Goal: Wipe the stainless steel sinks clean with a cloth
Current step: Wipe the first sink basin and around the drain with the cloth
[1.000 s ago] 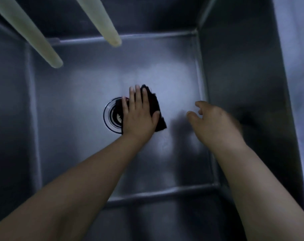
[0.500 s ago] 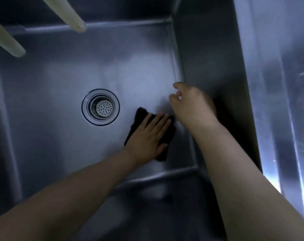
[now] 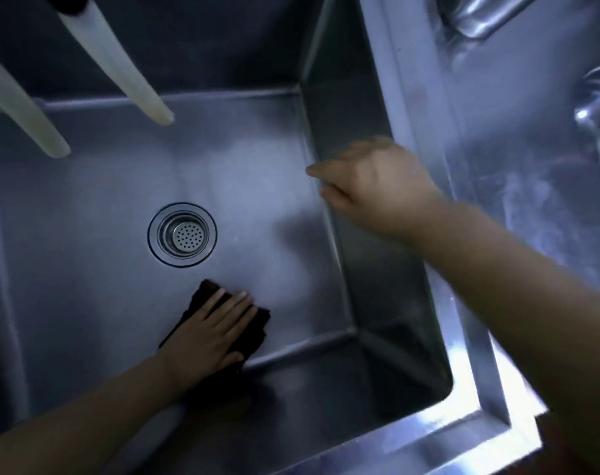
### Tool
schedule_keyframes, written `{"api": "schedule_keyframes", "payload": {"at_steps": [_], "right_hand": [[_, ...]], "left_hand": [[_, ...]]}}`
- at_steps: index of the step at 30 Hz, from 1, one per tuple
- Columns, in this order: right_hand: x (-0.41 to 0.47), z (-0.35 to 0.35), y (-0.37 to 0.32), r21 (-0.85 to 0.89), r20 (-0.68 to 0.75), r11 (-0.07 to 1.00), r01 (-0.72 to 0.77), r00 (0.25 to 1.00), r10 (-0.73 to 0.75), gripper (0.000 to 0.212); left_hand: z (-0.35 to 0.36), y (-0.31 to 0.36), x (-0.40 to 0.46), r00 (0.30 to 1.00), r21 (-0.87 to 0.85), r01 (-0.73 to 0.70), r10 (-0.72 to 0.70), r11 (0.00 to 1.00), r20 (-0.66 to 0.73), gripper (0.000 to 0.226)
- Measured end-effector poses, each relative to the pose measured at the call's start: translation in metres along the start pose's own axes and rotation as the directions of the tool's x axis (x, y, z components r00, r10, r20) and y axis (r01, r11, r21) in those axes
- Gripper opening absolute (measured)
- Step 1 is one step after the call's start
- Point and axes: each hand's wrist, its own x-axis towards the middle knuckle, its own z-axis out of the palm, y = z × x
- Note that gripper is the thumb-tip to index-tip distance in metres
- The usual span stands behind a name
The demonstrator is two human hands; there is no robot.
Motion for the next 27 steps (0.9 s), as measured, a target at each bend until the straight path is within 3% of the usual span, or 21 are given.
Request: {"api": "schedule_keyframes", "payload": {"at_steps": [3,7,12,17,20,23,27], "right_hand": [[0.012,-0.024,0.054,-0.189,0.113,0.950,0.250,0.966,-0.232,0.038],[0.020,-0.022,0.068,-0.305,0.244,0.862,0.404,0.909,-0.339,0.049],[0.022,-0.017,0.072,-0.225,0.172,0.893,0.390,0.918,-0.357,0.040],[0.024,-0.010,0.075,-0.208,0.164,0.905,0.372,0.925,-0.343,0.043],[0.026,-0.008,0.078,-0.189,0.163,0.906,0.378,0.922,-0.350,0.042],[0.026,-0.008,0.080,-0.172,0.133,0.906,0.387,0.920,-0.368,0.041],[0.026,-0.007,0.080,-0.180,0.131,0.904,0.387,0.921,-0.367,0.040]], "left_hand": [[0.003,-0.002,0.001,0.999,-0.017,-0.001,0.001,1.000,-0.035,0.062],[0.007,-0.010,0.020,0.999,-0.033,0.022,-0.023,0.999,-0.025,0.071],[-0.006,-0.028,0.084,0.970,-0.092,0.227,-0.233,0.970,-0.065,0.072],[-0.022,-0.070,0.167,0.863,-0.101,0.482,-0.491,0.871,-0.121,0.072],[-0.029,-0.086,0.215,0.842,-0.070,0.518,-0.523,0.853,-0.137,0.069],[-0.035,-0.079,0.243,0.821,-0.157,0.526,-0.547,0.836,-0.162,0.067],[-0.027,-0.041,0.238,0.873,-0.172,0.418,-0.447,0.892,-0.197,0.071]]}}
